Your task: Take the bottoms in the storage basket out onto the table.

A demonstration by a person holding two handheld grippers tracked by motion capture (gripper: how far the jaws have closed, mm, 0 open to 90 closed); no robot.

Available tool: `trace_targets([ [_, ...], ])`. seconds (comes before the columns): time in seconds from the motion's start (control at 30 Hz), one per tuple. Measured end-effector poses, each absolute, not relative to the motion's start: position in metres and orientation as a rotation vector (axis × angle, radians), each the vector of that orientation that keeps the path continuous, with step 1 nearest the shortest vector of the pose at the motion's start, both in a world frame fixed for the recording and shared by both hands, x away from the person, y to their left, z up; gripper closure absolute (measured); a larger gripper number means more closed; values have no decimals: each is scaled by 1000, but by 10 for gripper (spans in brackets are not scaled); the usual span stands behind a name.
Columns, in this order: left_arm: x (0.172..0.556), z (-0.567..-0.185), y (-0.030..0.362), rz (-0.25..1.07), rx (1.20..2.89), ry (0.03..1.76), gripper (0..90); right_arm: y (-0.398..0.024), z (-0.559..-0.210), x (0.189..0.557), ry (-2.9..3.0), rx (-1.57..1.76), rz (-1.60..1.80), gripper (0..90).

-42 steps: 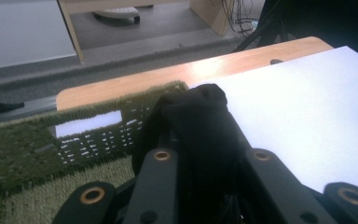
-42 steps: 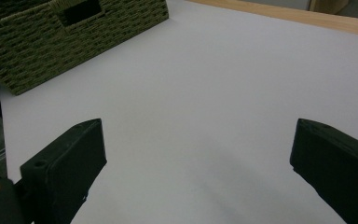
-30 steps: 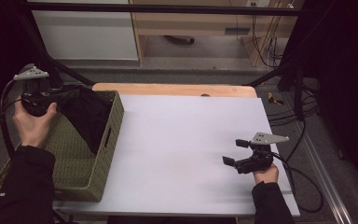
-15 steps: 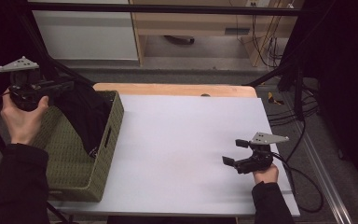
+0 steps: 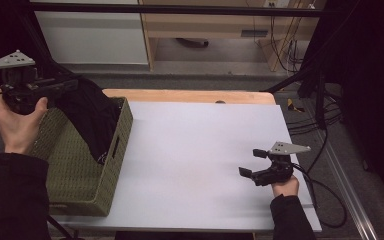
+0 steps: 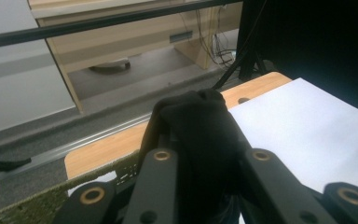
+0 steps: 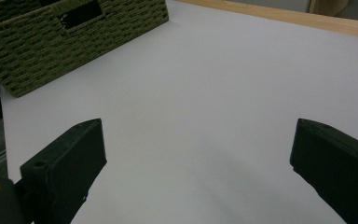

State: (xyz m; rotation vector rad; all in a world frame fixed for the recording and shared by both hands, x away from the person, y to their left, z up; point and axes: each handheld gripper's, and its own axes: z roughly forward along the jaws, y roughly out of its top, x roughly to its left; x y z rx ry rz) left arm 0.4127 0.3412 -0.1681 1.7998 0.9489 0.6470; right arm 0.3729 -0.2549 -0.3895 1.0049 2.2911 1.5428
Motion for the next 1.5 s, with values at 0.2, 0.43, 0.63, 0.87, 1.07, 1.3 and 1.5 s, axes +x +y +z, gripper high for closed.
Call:
trace_targets([
  [0.2, 409, -162, 339, 634, 1799, 936, 804, -255, -390, 373, 2295, 1001, 1538, 39],
  [0.43, 404, -155, 337, 614, 1798, 906, 803, -254, -390, 373, 2295, 1001, 1536, 39],
  [0.63, 399, -146, 336, 602, 1789, 877, 803, -254, -390, 373, 2296, 1001, 1535, 39],
  [0.87, 393, -136, 332, 601, 1772, 851, 803, -255, -390, 373, 2295, 1000, 1535, 39],
  [1.07, 389, -129, 323, 592, 1772, 817, 803, -255, -390, 373, 2293, 1000, 1537, 39],
  [1.3, 388, -123, 309, 578, 1779, 775, 803, -255, -390, 373, 2294, 1000, 1536, 39],
  [1.5, 387, -120, 300, 571, 1783, 750, 804, -255, -390, 373, 2294, 1000, 1536, 39],
])
